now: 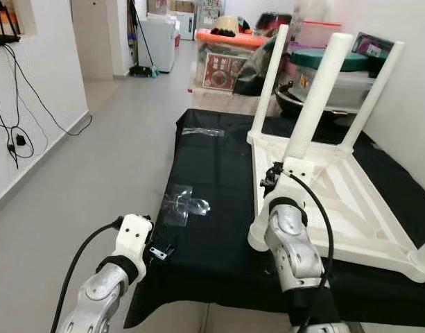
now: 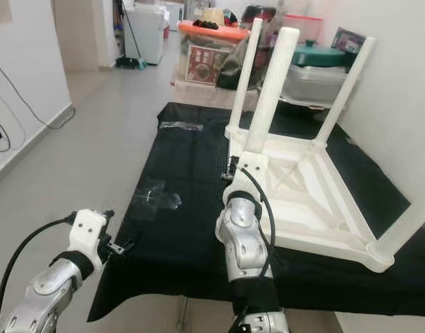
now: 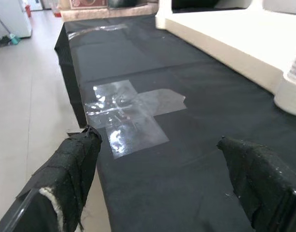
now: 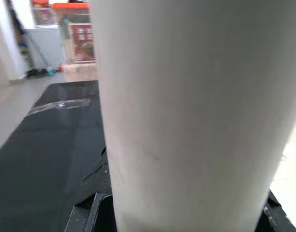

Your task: Building children table

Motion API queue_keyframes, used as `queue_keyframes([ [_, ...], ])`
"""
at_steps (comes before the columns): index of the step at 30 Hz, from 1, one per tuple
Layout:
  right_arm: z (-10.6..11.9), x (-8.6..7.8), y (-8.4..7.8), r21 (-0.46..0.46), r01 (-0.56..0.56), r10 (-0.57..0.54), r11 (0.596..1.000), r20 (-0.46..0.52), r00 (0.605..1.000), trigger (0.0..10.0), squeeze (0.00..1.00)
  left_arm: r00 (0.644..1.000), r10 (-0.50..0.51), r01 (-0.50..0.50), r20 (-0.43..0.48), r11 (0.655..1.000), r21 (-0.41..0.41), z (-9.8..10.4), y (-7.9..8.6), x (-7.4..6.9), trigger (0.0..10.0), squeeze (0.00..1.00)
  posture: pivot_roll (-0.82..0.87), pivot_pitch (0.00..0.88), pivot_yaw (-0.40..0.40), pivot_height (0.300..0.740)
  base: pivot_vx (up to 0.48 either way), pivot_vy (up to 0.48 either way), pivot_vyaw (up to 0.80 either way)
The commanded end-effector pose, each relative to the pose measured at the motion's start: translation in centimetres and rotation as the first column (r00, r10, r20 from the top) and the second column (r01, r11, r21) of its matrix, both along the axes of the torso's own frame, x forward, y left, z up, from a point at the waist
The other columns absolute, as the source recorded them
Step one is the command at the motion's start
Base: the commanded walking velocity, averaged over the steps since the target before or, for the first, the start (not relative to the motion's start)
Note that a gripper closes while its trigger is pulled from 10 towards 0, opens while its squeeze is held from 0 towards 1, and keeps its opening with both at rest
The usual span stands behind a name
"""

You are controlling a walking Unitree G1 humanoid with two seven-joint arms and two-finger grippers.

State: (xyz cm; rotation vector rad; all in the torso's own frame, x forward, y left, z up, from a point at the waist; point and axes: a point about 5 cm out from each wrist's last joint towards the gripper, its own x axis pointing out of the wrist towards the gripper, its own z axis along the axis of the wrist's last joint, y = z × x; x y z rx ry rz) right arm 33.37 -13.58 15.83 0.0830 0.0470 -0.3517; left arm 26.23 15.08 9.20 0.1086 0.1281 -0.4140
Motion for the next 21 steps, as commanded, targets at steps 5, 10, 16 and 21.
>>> queue_keyframes([
  [5, -4.43, -1.15, -2.75, -0.012, 0.181, -0.180, 0.983, -0.185, 0.966, 0.0, 0.00, 1.000, -0.002, 0.002, 0.002, 1.000, 0.008, -0.15, -0.21, 0.17, 10.0, 0.00, 0.04, 0.000, -0.096, 0.740, 0.000, 0.000, 0.00],
  [10, -4.69, -1.17, -2.93, -0.018, 0.207, -0.206, 0.978, -0.206, 0.957, 0.0, 0.00, 1.000, -0.003, 0.003, 0.003, 1.000, 0.013, -0.14, -0.24, 0.27, 10.0, 0.00, 0.04, 0.000, -0.094, 0.740, 0.000, 0.000, 0.00],
  [16, -4.83, -1.08, -2.92, -0.026, 0.200, -0.201, 0.979, -0.223, 0.954, 7.1, 0.00, 1.000, -0.002, 0.002, 0.000, 1.000, 0.021, -0.21, -0.22, 0.38, 10.0, 0.00, 0.03, 0.000, -0.089, 0.740, 0.000, 0.000, 0.00],
  [21, -4.63, -0.89, -2.38, -0.014, 0.166, -0.165, 0.986, -0.212, 0.963, 10.0, 0.00, 1.000, -0.006, 0.006, 0.001, 1.000, 0.023, -0.15, -0.31, 0.39, 10.0, 0.00, 0.03, 0.000, -0.086, 0.740, 0.000, 0.000, 0.00],
])
